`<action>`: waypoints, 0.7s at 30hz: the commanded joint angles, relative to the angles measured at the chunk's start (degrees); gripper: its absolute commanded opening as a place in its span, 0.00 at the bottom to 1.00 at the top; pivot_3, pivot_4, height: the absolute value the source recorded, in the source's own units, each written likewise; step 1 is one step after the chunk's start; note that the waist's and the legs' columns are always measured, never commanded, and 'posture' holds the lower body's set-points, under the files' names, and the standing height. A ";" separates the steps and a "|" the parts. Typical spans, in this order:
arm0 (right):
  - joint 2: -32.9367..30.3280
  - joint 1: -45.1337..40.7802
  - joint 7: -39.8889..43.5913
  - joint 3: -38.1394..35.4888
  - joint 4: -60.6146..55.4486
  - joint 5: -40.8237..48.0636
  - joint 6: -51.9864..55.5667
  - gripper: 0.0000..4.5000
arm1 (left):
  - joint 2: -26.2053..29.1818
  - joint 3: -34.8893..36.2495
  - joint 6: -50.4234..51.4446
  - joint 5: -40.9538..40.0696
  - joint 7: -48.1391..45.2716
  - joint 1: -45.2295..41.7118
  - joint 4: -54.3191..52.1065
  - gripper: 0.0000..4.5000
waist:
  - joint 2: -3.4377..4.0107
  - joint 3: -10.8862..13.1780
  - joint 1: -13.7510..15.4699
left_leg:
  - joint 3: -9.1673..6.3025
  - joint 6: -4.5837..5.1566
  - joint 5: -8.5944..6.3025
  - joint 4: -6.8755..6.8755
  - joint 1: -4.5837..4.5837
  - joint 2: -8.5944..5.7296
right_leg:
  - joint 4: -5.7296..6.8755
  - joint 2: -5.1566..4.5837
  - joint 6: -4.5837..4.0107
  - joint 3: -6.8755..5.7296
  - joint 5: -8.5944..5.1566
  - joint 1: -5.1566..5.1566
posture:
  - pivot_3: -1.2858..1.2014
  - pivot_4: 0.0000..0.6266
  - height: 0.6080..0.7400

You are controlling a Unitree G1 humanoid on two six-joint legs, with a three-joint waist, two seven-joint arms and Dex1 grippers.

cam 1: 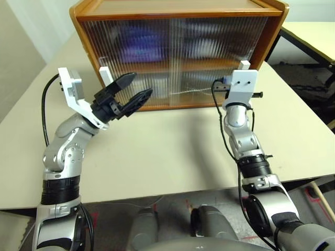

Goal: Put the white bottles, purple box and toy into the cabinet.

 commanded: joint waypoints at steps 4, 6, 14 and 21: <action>-2.04 -2.26 -5.10 -2.27 4.26 -1.63 -0.02 0.01 | -0.24 -0.47 -0.40 0.58 -0.28 -0.58 0.21 1.00 | 0.00 0.00 -0.06 | 0.00 0.01 0.01 0.00 0.01 0.00 | 0.01 0.02 0.00 0.01 0.00 0.00 | 0.55 0.00 1.00; -2.58 -2.58 -5.65 -2.67 5.36 -1.73 0.23 0.01 | -0.29 -0.46 -0.45 0.63 -0.27 -0.54 0.19 1.00 | 0.00 0.00 -0.07 | 0.00 0.02 0.01 0.00 0.01 0.00 | 0.02 0.02 0.00 0.03 0.00 0.00 | 0.55 0.00 1.00; -3.27 -1.12 -3.46 -1.19 3.58 -1.51 -0.31 0.01 | -0.50 -0.46 -0.57 0.80 -0.46 -0.49 0.25 1.00 | 0.00 -0.01 -0.22 | 0.00 0.03 0.02 0.00 0.03 0.00 | 0.03 0.05 0.00 0.06 0.00 0.00 | 0.55 0.00 1.00; -2.40 8.86 -0.08 1.48 -11.28 -3.42 4.15 0.01 | -0.43 -0.37 -0.50 0.70 -0.87 -0.29 0.27 1.00 | 0.00 -0.01 -0.01 | 0.00 0.03 0.02 -0.01 0.01 0.01 | 0.02 0.04 0.01 0.06 -0.01 -0.01 | 0.55 0.00 1.00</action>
